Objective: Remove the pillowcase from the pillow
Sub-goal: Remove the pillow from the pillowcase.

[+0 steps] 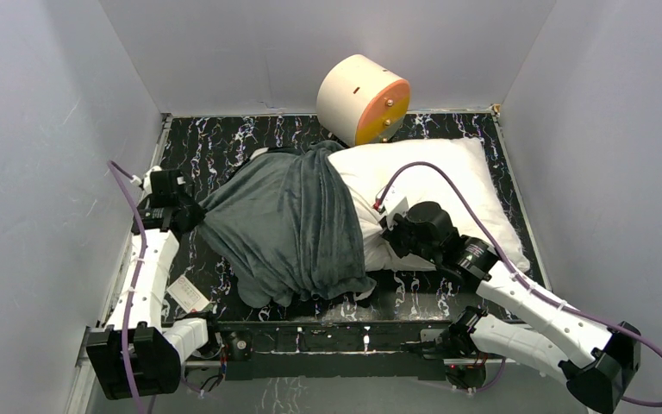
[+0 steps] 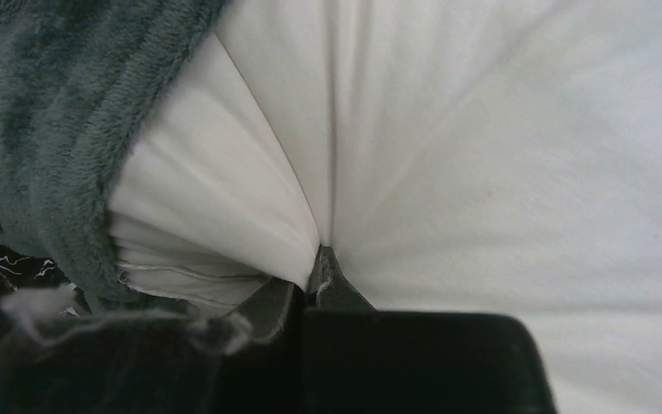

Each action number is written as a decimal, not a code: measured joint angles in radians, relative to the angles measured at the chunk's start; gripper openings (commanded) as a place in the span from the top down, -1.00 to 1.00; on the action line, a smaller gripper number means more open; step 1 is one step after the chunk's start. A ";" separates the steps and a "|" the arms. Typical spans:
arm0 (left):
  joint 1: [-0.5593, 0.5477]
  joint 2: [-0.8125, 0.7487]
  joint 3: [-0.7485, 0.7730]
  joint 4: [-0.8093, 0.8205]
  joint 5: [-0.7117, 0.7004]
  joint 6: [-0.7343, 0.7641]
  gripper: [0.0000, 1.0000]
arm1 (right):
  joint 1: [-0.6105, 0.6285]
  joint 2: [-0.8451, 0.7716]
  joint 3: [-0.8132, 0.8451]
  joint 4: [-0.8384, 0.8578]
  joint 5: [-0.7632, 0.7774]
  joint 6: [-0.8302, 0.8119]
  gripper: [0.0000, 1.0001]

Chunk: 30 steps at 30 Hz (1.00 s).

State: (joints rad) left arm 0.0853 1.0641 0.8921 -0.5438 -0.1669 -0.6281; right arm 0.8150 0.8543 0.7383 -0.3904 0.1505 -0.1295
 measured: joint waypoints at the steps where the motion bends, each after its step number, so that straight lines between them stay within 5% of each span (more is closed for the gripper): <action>1: 0.015 0.000 0.010 -0.019 -0.024 0.014 1.00 | 0.001 0.007 0.000 0.009 -0.005 0.004 1.00; 8: 0.141 0.045 0.054 -0.072 -0.065 0.110 1.00 | 0.004 0.043 0.001 0.047 -0.031 0.038 1.00; 16: 0.163 0.177 0.161 -0.113 -0.053 0.146 1.00 | 0.004 0.059 0.011 0.050 -0.040 0.066 1.00; 23: 0.309 0.326 0.476 -0.234 0.084 0.152 1.00 | 0.004 0.095 0.032 0.054 -0.046 0.093 1.00; 30: 0.331 0.303 0.464 -0.211 0.155 0.159 0.94 | 0.004 0.126 0.047 0.050 -0.046 0.100 1.00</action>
State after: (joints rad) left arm 0.4160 1.3674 1.3560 -0.7547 -0.0120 -0.4694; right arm 0.8192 0.9802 0.7849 -0.3408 0.1047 -0.0296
